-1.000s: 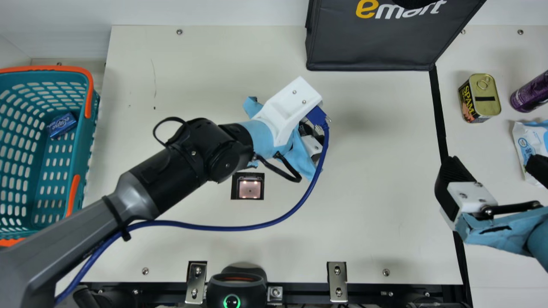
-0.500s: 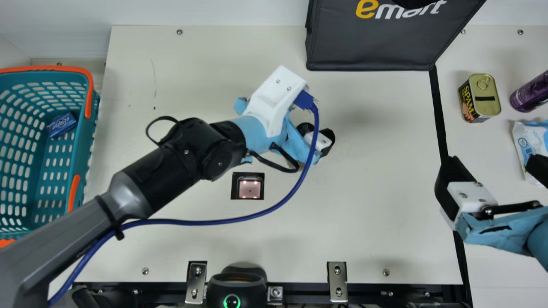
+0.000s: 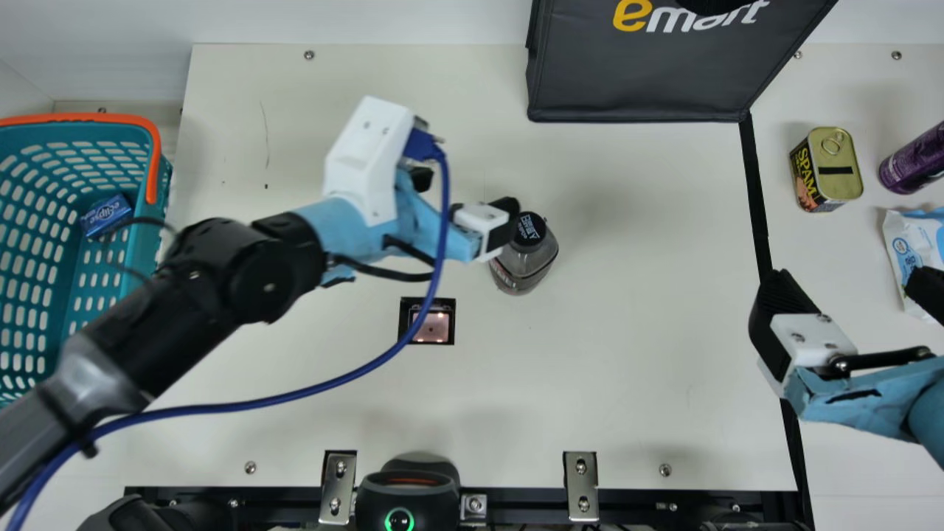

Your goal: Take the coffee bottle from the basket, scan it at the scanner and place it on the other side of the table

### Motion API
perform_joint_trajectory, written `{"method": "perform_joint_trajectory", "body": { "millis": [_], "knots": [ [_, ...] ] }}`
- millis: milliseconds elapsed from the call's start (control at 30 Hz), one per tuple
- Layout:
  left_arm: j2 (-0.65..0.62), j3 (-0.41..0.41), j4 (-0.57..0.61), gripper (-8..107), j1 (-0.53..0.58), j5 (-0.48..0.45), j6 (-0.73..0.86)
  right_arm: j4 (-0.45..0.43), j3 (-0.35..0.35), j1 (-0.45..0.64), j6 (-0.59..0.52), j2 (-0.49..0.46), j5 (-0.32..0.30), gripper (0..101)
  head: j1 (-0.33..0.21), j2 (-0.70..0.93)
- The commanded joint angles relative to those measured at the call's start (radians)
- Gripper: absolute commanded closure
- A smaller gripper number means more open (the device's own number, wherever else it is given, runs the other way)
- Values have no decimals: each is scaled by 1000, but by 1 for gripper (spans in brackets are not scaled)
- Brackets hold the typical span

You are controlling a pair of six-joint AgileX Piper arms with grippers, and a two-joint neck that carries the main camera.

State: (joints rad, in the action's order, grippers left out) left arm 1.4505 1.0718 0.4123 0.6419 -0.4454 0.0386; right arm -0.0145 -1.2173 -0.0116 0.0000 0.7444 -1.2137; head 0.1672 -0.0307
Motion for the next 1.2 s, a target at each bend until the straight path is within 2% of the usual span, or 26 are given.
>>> {"method": "perform_joint_trajectory", "body": {
  "millis": [0,367,633,833,867,900,1000,1167],
  "knots": [
    [-85,-36,-3,9,-48,-20,25,0,0,0,0,0,0,6,-29,3],
    [-369,-127,-8,9,-314,-212,169,0,0,0,0,0,0,6,-29,3],
    [-503,-99,-39,9,-527,-385,269,0,0,0,0,0,-1,6,-29,3],
    [-568,-60,-134,9,-659,-471,303,0,0,0,0,0,-1,6,-29,3],
    [-576,-56,-157,9,-677,-477,302,0,0,0,0,0,-1,6,-29,3],
    [-568,-58,-118,9,-630,-465,304,0,0,0,0,0,-1,6,-29,3],
    [-577,-56,-155,9,-675,-478,304,0,0,0,0,0,-1,6,-29,3],
    [-577,-56,-155,9,-677,-480,304,0,-8,-15,-12,15,-2,6,-29,3]
  ]
}}
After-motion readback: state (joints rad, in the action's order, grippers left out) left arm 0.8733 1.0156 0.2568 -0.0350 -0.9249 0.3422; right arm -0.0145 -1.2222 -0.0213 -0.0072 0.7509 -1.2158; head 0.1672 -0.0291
